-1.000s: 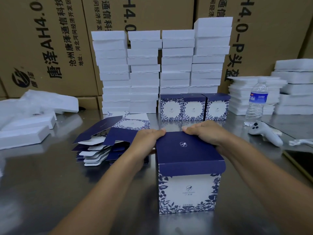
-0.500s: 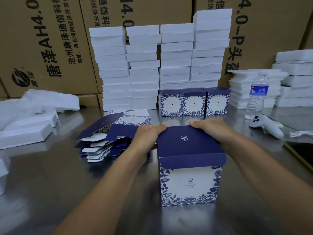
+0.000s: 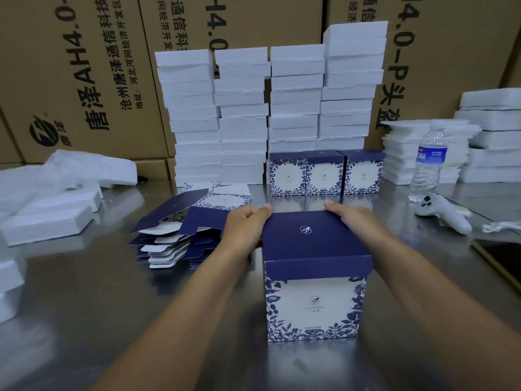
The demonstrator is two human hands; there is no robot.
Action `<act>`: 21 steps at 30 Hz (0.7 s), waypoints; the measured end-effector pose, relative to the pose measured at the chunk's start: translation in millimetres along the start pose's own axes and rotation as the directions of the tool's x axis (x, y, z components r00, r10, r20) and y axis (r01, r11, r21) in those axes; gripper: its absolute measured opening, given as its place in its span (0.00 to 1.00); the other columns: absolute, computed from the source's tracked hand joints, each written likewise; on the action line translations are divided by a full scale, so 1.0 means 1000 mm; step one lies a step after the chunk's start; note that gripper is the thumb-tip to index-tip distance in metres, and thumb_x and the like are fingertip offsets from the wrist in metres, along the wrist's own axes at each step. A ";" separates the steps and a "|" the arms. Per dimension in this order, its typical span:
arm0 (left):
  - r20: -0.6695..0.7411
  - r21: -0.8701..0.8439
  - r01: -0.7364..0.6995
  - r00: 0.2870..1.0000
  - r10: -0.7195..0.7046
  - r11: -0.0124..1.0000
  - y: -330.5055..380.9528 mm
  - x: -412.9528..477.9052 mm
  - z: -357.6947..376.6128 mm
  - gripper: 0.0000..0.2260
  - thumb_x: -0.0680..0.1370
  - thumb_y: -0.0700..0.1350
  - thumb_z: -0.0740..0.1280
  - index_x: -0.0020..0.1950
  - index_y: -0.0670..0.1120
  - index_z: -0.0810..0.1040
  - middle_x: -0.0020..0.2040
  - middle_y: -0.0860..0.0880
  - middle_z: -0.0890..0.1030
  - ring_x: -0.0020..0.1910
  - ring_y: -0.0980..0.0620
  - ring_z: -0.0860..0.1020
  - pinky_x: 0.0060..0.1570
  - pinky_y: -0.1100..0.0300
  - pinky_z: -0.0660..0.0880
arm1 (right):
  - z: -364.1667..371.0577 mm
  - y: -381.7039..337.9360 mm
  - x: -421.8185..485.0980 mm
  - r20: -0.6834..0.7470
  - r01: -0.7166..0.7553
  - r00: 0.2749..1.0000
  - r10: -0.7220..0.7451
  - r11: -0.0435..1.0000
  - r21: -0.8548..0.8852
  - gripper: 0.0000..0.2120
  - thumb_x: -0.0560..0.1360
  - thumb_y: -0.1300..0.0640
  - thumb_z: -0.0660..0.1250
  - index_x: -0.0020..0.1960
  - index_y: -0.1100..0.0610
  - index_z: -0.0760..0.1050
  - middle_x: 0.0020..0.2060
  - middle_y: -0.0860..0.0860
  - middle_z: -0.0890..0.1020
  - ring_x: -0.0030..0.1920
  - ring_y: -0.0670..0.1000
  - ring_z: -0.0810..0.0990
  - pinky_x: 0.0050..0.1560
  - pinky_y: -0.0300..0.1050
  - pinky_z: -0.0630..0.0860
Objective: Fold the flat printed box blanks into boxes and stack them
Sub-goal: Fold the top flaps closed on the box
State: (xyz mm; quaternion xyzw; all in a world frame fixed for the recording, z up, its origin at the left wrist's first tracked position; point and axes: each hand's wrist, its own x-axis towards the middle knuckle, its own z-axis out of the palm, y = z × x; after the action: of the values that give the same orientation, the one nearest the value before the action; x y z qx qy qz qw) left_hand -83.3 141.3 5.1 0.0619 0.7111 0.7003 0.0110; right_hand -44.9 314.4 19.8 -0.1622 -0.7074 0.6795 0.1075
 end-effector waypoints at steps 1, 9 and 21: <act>0.004 0.006 -0.001 1.000 0.001 1.000 0.000 0.000 0.000 0.17 0.79 0.46 0.65 0.32 0.46 0.67 0.25 0.50 0.70 0.18 0.58 0.68 0.20 0.72 0.63 | 0.000 0.000 -0.001 0.007 0.002 1.000 -0.002 1.000 -0.010 0.15 0.76 0.52 0.67 0.34 0.58 0.75 0.17 0.47 0.76 0.17 0.44 0.74 0.15 0.29 0.63; 0.010 0.004 0.012 1.000 -0.012 1.000 0.002 -0.002 -0.003 0.17 0.79 0.48 0.66 0.31 0.46 0.69 0.22 0.53 0.74 0.18 0.59 0.72 0.20 0.72 0.65 | -0.018 0.004 -0.041 0.188 0.528 0.846 -0.500 0.836 -0.153 0.03 0.71 0.52 0.71 0.43 0.46 0.83 0.44 0.38 0.84 0.52 0.36 0.79 0.53 0.29 0.73; 0.203 0.311 -0.580 0.815 0.543 0.753 0.000 -0.035 0.001 0.06 0.78 0.48 0.66 0.40 0.53 0.78 0.40 0.57 0.80 0.44 0.62 0.77 0.48 0.68 0.70 | -0.009 0.038 -0.031 0.172 0.784 0.599 -0.782 0.530 -0.322 0.08 0.65 0.46 0.69 0.45 0.40 0.78 0.47 0.36 0.80 0.59 0.39 0.74 0.60 0.31 0.67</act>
State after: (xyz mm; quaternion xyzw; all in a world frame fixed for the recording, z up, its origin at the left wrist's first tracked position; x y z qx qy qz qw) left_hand -49.0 138.2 2.5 0.3085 0.7733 0.5253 -0.1757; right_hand -9.4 312.1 -15.4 0.1568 -0.8180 0.4153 0.3658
